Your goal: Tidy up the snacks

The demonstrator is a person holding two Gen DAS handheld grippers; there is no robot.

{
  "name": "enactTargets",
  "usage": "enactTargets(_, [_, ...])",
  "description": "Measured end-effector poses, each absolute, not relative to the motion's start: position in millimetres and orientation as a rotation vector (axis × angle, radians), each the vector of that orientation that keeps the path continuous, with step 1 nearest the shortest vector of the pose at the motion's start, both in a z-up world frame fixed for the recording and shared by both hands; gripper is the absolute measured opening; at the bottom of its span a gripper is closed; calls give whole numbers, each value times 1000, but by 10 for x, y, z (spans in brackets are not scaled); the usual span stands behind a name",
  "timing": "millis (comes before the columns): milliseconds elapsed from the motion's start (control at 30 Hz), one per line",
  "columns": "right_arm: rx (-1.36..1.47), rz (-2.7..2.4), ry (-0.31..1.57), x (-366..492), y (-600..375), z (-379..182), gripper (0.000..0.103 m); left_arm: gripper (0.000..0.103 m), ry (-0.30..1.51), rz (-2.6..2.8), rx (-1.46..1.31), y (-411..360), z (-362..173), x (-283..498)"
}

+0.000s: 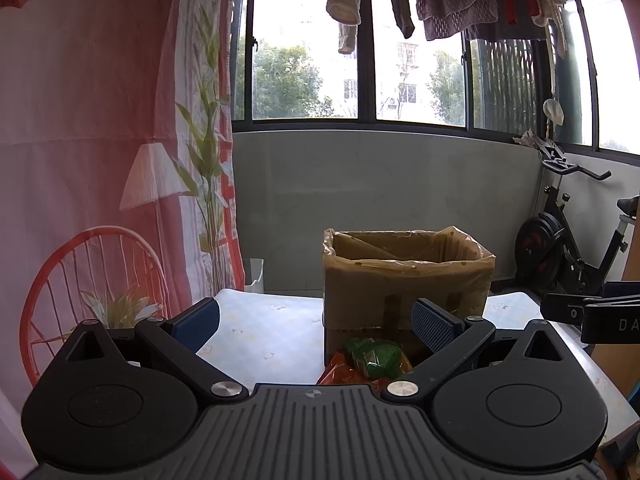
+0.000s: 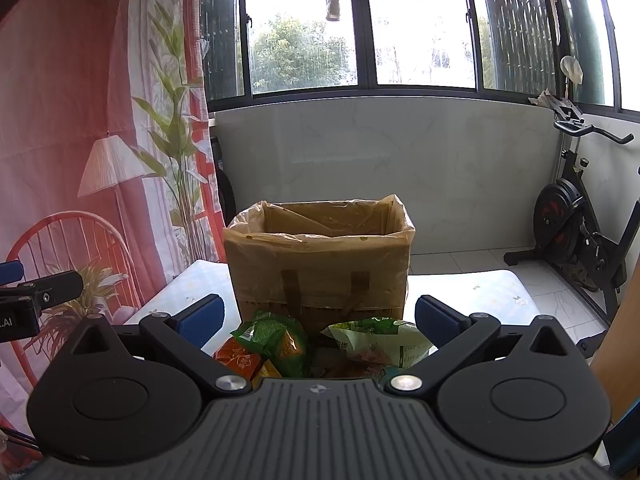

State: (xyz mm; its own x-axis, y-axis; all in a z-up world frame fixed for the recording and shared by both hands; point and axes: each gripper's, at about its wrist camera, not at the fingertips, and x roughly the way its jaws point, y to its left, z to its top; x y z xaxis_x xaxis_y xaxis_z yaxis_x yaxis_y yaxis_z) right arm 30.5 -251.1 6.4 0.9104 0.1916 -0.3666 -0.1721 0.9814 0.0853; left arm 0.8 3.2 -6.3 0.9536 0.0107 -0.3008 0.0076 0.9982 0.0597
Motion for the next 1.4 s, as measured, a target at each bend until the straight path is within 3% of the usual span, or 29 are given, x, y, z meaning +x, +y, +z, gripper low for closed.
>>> enactTargets(1000, [60,192,384,311,-2514,45,103,103,313,8,48,60,-68,28])
enactTargets(1400, [166,255,282,430,-2596,-223,103,103,313,74,19,280,-192,384])
